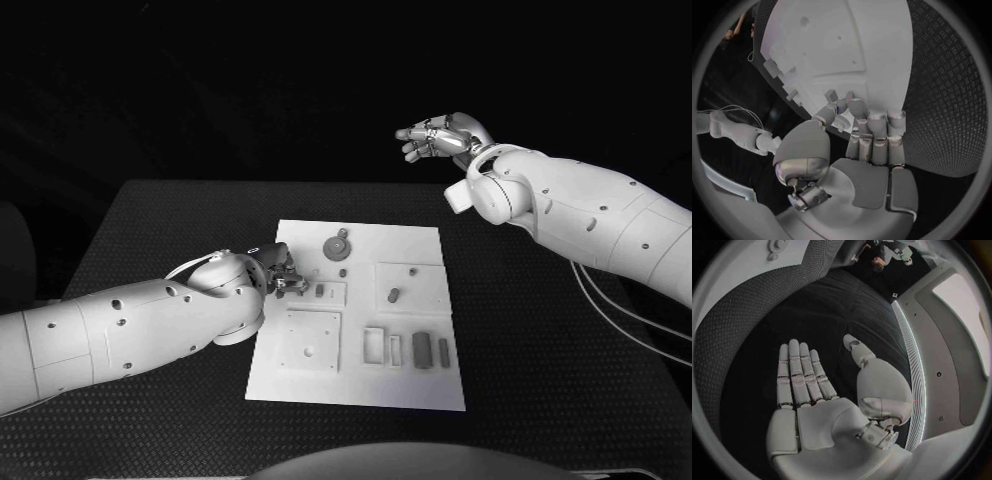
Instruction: Assemble the parts on the task board
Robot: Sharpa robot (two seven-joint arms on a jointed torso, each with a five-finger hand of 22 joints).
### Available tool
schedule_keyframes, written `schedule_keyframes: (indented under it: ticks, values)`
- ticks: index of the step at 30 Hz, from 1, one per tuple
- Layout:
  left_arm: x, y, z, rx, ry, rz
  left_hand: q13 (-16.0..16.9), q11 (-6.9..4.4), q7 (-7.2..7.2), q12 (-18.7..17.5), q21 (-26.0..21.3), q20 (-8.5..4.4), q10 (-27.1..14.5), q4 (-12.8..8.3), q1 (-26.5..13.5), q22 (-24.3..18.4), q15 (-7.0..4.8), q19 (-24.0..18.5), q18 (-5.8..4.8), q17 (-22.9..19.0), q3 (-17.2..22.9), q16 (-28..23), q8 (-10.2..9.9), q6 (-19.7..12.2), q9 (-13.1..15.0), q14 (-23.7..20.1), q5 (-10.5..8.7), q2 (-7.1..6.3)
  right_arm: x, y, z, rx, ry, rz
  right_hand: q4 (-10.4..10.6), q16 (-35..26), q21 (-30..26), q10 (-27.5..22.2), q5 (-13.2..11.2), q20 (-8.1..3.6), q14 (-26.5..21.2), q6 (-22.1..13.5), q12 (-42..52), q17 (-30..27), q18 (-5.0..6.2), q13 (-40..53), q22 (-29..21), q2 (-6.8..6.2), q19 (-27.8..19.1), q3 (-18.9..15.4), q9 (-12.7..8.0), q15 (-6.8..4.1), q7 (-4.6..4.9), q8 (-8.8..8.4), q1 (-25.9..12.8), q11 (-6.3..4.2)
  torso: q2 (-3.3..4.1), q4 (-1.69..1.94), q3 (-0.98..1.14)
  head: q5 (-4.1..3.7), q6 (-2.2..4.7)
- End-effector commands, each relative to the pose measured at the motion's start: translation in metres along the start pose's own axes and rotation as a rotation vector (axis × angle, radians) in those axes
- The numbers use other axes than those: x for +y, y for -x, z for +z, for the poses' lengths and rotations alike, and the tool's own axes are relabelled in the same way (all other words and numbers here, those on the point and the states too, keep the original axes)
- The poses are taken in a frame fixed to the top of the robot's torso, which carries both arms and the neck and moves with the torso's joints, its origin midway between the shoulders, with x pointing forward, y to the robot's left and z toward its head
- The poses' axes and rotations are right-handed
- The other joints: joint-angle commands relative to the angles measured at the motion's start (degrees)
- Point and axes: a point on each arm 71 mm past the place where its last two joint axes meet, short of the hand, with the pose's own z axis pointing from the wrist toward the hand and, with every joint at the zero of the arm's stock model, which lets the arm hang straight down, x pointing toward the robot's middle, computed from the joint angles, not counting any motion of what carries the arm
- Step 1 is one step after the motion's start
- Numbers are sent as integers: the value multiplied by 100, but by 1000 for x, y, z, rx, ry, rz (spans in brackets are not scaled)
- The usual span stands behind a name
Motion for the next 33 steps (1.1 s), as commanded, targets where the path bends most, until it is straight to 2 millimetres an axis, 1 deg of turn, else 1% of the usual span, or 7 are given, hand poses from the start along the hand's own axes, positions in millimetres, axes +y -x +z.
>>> schedule_keyframes:
  ticks: [1, 19, 21, 25, 29, 30, 33]
  values:
    - [-8, -13, -2, 77, -32, 47, 7, -446, -469, 20, 30, -750, 207, 4, 78, 76, -610, 41, 110, -7, 0, 20, 17, 642, 376, 498, -17, 73, 1, -2, 0, 16, 9, 3, 23, -38, -29, 34, 26, 31, -17, -40, -20, 7, 54, -8, 10, 37, -21, -1, -6, 38, 190, 30, -17, 11, 0, -1, -3, 1, 2]
    - [-11, -16, 1, 109, -31, 98, -6, -437, -459, 39, 31, -746, 166, 12, 82, 71, -603, 27, 114, -37, 7, 28, -5, 612, 400, 467, -127, 99, 1, -1, 0, 15, 8, 2, 26, -39, -32, 34, 27, 32, -17, -40, -20, 8, 55, -8, 12, 37, -21, -2, -8, 38, 190, 31, -18, 11, -3, 8, -11, -23, -4]
    - [-10, -16, 2, 112, -26, 99, -26, -419, -440, 40, 26, -741, 156, 36, 51, 65, -590, 18, 113, -62, 3, 22, -44, 565, 397, 448, -269, 133, 1, -1, 0, 14, 8, 2, 27, -39, -33, 34, 27, 32, -17, -40, -20, 8, 55, -8, 12, 37, -21, -3, -9, 38, 190, 32, -18, 11, -2, 7, -12, -26, -6]
    - [-7, -14, 2, 102, -14, 91, -72, -368, -385, 38, 11, -736, 145, 138, -39, 49, -549, 4, 115, -111, -5, 19, -203, 414, 313, 419, -796, 86, 0, 0, 0, 13, 7, 2, 27, -39, -33, 34, 28, 32, -17, -40, -20, 8, 55, -8, 13, 36, -21, -3, -9, 38, 190, 32, -18, 11, -5, 6, -9, -28, -3]
    - [-4, -13, 3, 90, -3, 83, -120, -346, -359, 12, -12, -734, 122, 398, -215, 29, -534, 1, 117, -164, -44, -10, -294, 377, 235, 389, -1186, -136, 0, 0, 0, 11, 7, 1, 28, -40, -34, 34, 28, 32, -17, -41, -20, 9, 55, -8, 14, 36, -21, -4, -10, 38, 190, 32, -19, 11, -2, 5, -9, -35, -2]
    - [-3, -13, 3, 90, -2, 83, -141, -330, -354, -17, -29, -732, 97, 507, -309, 18, -518, -6, 118, -190, -71, -41, -323, 349, 215, 367, -1415, -235, 0, 0, 0, 11, 6, 1, 28, -40, -34, 34, 28, 32, -17, -41, -20, 9, 55, -8, 14, 36, -21, -4, -10, 38, 190, 32, -19, 11, -1, 6, -11, -42, -5]
    - [-2, -12, 3, 86, 4, 79, -173, -326, -335, -51, -55, -733, 85, 701, -437, 3, -516, -17, 125, -228, -82, -72, -364, 316, 184, 362, -1709, -413, 0, 0, 0, 11, 6, 1, 28, -40, -35, 33, 28, 33, -17, -41, -20, 9, 55, -8, 14, 34, -21, -4, -11, 38, 190, 32, -20, 11, -2, 5, -13, -44, -6]
